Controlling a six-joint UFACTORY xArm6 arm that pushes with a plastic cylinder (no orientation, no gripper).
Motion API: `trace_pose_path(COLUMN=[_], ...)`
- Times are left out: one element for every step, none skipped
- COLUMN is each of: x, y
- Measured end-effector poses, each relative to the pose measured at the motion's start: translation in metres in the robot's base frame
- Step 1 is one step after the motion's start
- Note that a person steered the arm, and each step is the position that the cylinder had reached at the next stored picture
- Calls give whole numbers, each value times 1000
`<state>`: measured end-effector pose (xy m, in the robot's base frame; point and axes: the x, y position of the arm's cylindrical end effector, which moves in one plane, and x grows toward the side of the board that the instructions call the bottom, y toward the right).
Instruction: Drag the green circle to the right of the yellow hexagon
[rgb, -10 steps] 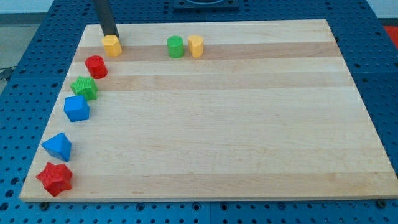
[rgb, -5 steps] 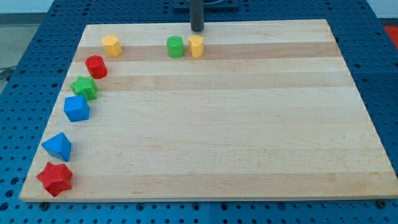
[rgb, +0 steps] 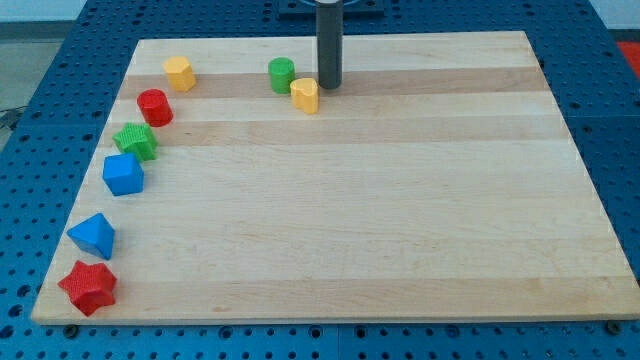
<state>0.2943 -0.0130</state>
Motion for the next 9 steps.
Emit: trace_pose_path(x=[-16, -27, -27, -27, -27, -25, -15, -2, 7], y=[-20, -40, -57, -45, -41, -37, -47, -55, -60])
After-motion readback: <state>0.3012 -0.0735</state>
